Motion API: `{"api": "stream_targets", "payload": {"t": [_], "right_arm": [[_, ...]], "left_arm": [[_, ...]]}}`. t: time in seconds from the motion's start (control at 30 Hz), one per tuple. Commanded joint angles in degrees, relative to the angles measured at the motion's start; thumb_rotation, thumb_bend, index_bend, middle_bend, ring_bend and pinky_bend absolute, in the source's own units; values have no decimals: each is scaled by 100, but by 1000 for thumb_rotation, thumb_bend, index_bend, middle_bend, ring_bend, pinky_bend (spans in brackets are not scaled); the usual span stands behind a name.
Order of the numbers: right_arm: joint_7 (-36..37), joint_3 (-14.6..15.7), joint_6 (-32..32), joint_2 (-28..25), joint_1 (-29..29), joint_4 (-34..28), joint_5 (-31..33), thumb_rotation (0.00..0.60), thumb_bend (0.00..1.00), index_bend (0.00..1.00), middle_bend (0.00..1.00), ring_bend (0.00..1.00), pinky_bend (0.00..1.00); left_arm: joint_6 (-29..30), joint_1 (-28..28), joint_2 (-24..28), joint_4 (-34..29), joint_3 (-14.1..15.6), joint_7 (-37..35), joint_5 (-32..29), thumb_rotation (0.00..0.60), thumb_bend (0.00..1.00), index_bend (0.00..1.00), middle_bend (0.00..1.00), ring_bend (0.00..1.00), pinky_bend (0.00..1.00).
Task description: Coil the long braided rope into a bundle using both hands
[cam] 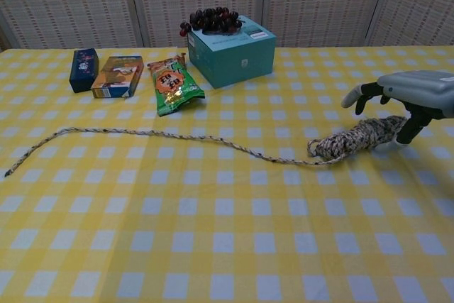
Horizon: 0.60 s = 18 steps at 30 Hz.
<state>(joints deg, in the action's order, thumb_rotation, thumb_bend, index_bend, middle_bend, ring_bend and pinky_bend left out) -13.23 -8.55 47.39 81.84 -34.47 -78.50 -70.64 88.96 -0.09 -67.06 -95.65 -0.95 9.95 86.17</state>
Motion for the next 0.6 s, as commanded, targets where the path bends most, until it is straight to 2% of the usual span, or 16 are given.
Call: {"api": "stream_targets", "payload": {"t": [0.03, 0.37, 0.6], "right_arm": [[19, 32, -115, 164, -106, 225, 79, 600, 173, 217, 293, 163, 217], [-13, 169, -170, 346, -212, 565, 68, 600, 203, 274, 332, 191, 229], [-25, 258, -124, 428, -219, 700, 24, 600, 288, 374, 399, 247, 272]], "left_arm": [[-9, -2, -5, -1, -1, 5, -11, 600, 309, 302, 276, 271, 134], [-39, -4, -36, 23, -5, 2, -50, 600, 309, 302, 275, 271, 131], [-74, -29, -78, 70, -14, -23, -55, 600, 309, 302, 275, 271, 130]]}}
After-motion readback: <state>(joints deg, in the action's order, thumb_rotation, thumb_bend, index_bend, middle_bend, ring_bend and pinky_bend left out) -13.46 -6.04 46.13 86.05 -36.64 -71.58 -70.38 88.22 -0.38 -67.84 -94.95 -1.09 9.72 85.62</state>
